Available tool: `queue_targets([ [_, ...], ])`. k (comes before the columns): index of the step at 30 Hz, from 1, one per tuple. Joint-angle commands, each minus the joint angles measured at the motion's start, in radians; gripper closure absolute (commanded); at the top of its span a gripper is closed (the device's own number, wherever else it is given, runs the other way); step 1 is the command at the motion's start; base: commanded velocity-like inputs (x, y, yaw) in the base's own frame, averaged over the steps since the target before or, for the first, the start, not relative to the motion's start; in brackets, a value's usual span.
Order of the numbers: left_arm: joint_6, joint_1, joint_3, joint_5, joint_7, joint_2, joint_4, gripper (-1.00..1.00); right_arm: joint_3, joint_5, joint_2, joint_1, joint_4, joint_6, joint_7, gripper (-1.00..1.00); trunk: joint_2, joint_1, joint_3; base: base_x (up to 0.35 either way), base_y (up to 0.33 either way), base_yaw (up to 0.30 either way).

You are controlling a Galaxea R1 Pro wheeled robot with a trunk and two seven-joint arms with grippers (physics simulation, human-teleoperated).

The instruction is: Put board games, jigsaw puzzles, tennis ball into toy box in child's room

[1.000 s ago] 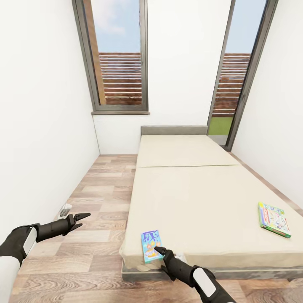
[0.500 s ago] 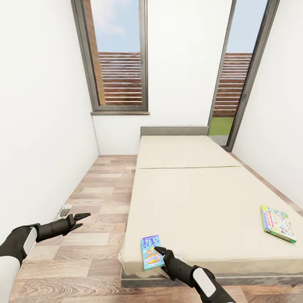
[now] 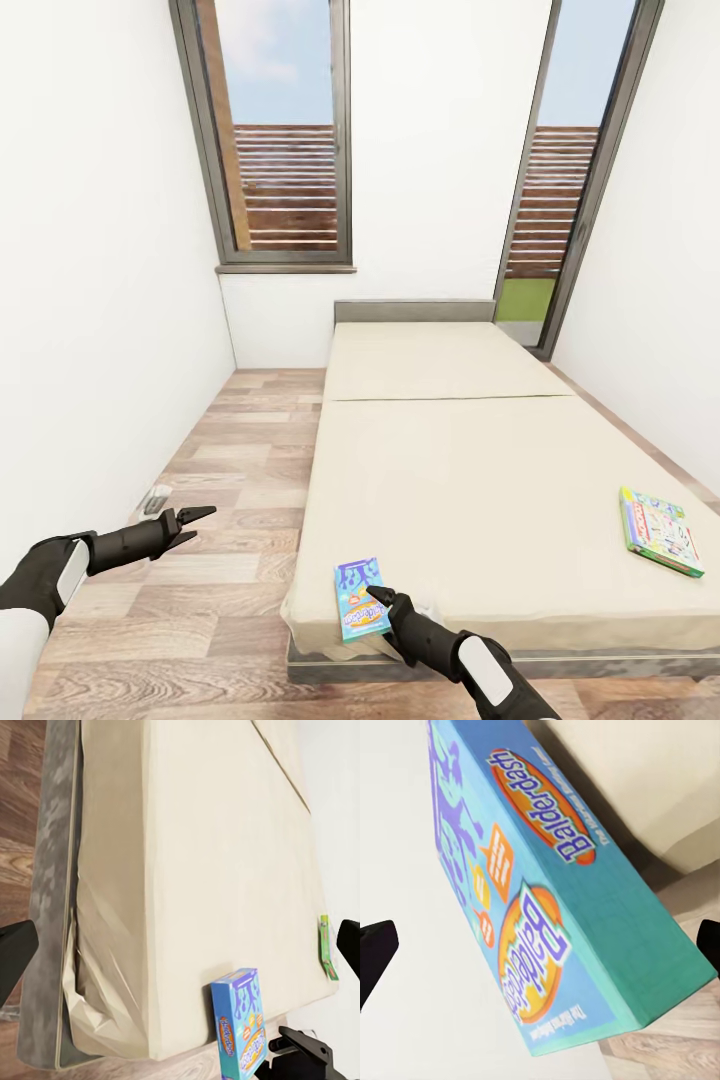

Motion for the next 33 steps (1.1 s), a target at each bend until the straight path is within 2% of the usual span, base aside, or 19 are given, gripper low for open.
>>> queue_targets([
  [1, 0.009, -0.001, 0.003, 0.001, -0.002, 0.000, 0.000, -1.00, -0.008, -0.002, 0.001, -0.001, 0.000, 0.009, 0.000, -1.00, 0.000, 0.000, -0.001, 0.000, 0.000, 0.000],
  [15, 0.009, -0.001, 0.003, 0.001, -0.002, -0.001, 0.000, -1.00, -0.008, -0.002, 0.001, 0.000, 0.000, 0.009, 0.000, -1.00, 0.000, 0.000, -0.001, 0.000, 0.000, 0.000],
  [16, 0.009, -0.001, 0.003, 0.001, -0.002, 0.000, 0.000, -1.00, -0.008, -0.002, 0.001, -0.001, 0.000, 0.009, 0.000, 1.00, 0.000, 0.000, -0.001, 0.000, 0.000, 0.000],
  [25, 0.009, -0.001, 0.003, 0.001, -0.002, -0.001, 0.000, -1.00, -0.008, -0.002, 0.000, 0.000, 0.000, 0.010, 0.001, 1.00, 0.056, -0.031, 0.024, 0.000, 0.000, 0.000],
  [33, 0.009, -0.001, 0.003, 0.001, -0.003, -0.001, 0.000, -1.00, -0.008, -0.002, -0.001, 0.000, 0.000, 0.009, 0.028, 1.00, 0.112, -0.061, 0.049, 0.000, 0.000, 0.000],
])
